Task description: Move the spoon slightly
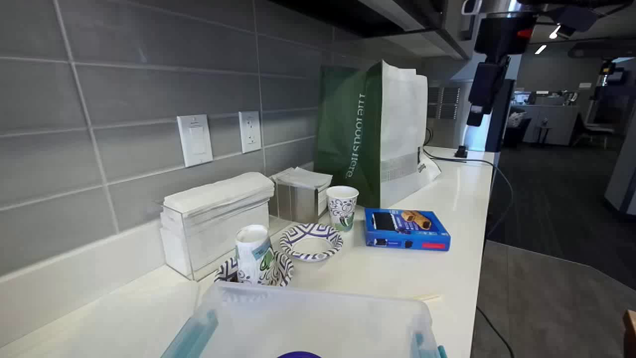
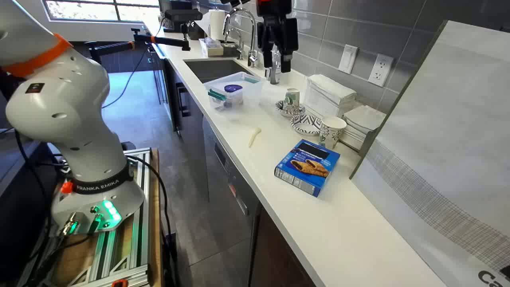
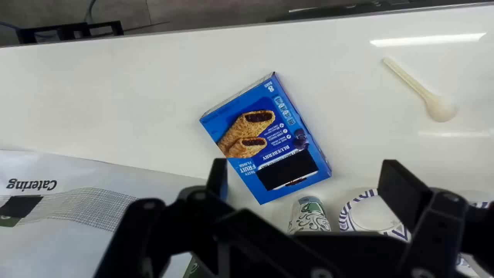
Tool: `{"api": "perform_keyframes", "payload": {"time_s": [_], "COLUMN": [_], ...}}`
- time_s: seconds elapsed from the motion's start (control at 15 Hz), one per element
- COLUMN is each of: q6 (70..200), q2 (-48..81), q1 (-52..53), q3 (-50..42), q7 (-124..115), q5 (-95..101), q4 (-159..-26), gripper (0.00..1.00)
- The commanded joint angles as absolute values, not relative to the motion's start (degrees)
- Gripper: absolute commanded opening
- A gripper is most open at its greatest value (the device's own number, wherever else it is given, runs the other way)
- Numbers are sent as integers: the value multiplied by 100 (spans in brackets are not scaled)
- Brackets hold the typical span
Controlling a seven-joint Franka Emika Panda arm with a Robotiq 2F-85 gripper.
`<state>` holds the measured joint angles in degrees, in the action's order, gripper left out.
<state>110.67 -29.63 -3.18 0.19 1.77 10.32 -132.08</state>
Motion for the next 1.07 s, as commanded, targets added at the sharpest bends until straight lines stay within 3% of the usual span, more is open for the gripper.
{"api": "perform_keyframes", "payload": {"time_s": [0.0,0.53,1.0], "q6": [11053,11053,11433], "q2": [-2960,-2960,-2815], "q1": [-272,-272,571], "q3": [-16,-16,241], "q7": [158,158,1525], "q5": [1052,1052,1072], "q4": [-13197,-13197,-13998], "gripper": [100,100,100]}}
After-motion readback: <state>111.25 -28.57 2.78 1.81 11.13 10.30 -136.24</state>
